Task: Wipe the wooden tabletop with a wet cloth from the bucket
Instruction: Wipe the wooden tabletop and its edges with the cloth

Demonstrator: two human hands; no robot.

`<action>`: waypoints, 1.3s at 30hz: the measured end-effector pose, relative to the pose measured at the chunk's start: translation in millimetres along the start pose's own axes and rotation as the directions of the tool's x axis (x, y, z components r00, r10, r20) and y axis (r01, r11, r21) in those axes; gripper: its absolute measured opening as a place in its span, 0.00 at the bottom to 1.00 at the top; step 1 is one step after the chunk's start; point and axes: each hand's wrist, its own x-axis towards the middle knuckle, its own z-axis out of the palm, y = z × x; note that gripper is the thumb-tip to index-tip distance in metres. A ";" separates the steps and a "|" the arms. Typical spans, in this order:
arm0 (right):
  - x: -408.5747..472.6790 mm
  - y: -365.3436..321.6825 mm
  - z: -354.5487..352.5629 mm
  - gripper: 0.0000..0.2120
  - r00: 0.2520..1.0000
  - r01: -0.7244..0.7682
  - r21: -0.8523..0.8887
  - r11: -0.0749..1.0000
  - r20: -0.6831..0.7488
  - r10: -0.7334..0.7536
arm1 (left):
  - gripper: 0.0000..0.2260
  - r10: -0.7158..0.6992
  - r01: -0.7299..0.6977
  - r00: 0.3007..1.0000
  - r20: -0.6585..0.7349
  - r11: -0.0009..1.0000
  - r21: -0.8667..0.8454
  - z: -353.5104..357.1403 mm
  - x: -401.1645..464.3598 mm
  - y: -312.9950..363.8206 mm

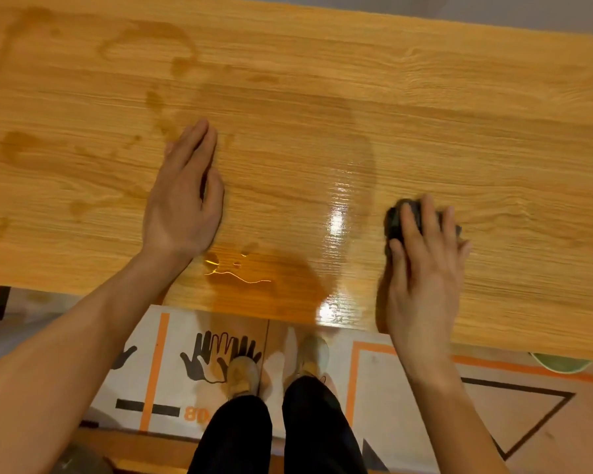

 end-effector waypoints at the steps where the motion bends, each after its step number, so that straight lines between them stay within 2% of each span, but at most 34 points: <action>1: -4.2 -1.2 1.7 0.21 0.995 -0.084 0.014 0.996 -0.060 0.084 | 0.22 0.004 -0.004 1.000 0.002 1.000 0.003 -0.2 0.3 0.1; 3: -7.3 -28.0 23.7 0.20 0.986 -0.102 -0.006 0.995 -0.133 0.101 | 0.22 0.015 -0.015 1.000 0.002 1.000 0.009 -1.1 0.7 0.5; 5: -10.2 -66.7 55.5 0.22 0.991 0.034 -0.070 0.997 -0.124 -0.042 | 0.22 0.025 -0.025 1.000 0.002 0.999 0.023 -1.7 0.9 1.6; 8: -17.7 -103.8 81.6 0.28 0.970 0.243 -0.078 0.967 -0.008 -0.245 | 0.22 0.030 -0.029 1.000 -0.002 0.997 0.066 -1.9 0.0 1.7; 10: -14.4 -91.8 66.0 0.26 0.944 0.328 -0.104 0.939 0.070 -0.322 | 0.22 0.034 -0.034 0.999 0.008 0.997 0.075 -2.1 0.4 1.5; 12: -11.2 -51.8 35.6 0.22 0.960 0.275 -0.139 0.951 0.091 -0.265 | 0.22 0.033 -0.034 0.999 0.021 0.999 0.025 -5.1 1.8 1.4; 14: -15.5 -3.3 1.7 0.21 0.999 0.042 -0.115 0.992 0.004 -0.042 | 0.22 0.030 -0.028 0.998 0.046 0.999 -0.036 -10.3 2.0 -0.2; 16: -26.6 22.9 -16.1 0.21 0.979 -0.178 -0.072 0.981 -0.109 0.169 | 0.21 0.063 -0.059 0.995 0.083 0.997 -0.058 -17.9 -3.9 -2.9; 18: -34.4 8.1 -3.5 0.21 0.955 -0.249 -0.029 0.968 -0.176 0.240 | 0.21 0.102 -0.096 0.986 0.128 0.994 -0.051 -26.6 -19.1 -6.4; 20: -37.3 -30.8 21.1 0.21 0.971 -0.171 -0.069 0.983 -0.184 0.156 | 0.21 0.125 -0.119 0.979 0.162 0.992 -0.043 -34.5 -41.4 -13.1; 22: -43.3 -74.0 52.1 0.23 0.990 -0.005 -0.155 0.988 -0.137 -0.016 | 0.21 0.147 -0.148 0.975 0.169 0.989 -0.007 -40.5 -59.7 -24.0; 24: -53.7 -99.9 68.3 0.24 0.985 0.151 -0.141 0.978 -0.059 -0.161 | 0.22 0.180 -0.192 0.967 0.179 0.980 0.053 -43.0 -68.6 -35.3; 27: -56.0 -70.3 44.0 0.21 0.961 0.274 -0.094 0.957 0.063 -0.269 | 0.22 0.231 -0.252 0.954 0.190 0.963 0.096 -40.7 -72.4 -43.5; 29: -58.7 -24.9 16.6 0.20 0.975 0.219 -0.109 0.970 0.047 -0.215 | 0.23 0.237 -0.257 0.954 0.185 0.962 0.092 -38.4 -72.6 -44.3; 31: -62.5 10.9 -5.7 0.20 0.997 0.008 -0.075 0.997 -0.082 -0.015 | 0.23 0.242 -0.259 0.956 0.167 0.962 0.084 -36.9 -71.9 -44.5; 33: -67.3 5.8 0.4 0.19 0.958 -0.187 -0.006 0.982 -0.222 0.181 | 0.23 0.248 -0.261 0.958 0.143 0.962 0.080 -35.8 -71.6 -45.3; 34: -69.7 -10.0 12.4 0.19 0.944 -0.213 -0.002 0.977 -0.257 0.205 | 0.23 0.254 -0.266 0.957 0.137 0.961 0.078 -35.5 -72.1 -45.7; 36: -74.2 -53.6 44.6 0.19 0.958 -0.122 -0.026 0.992 -0.263 0.111 | 0.23 0.258 -0.269 0.957 0.134 0.961 0.071 -35.6 -73.1 -45.8; 39: -80.6 -101.6 77.0 0.20 0.985 0.118 0.018 0.993 -0.131 -0.115 | 0.23 0.253 -0.264 0.958 0.137 0.962 0.070 -36.2 -72.1 -45.9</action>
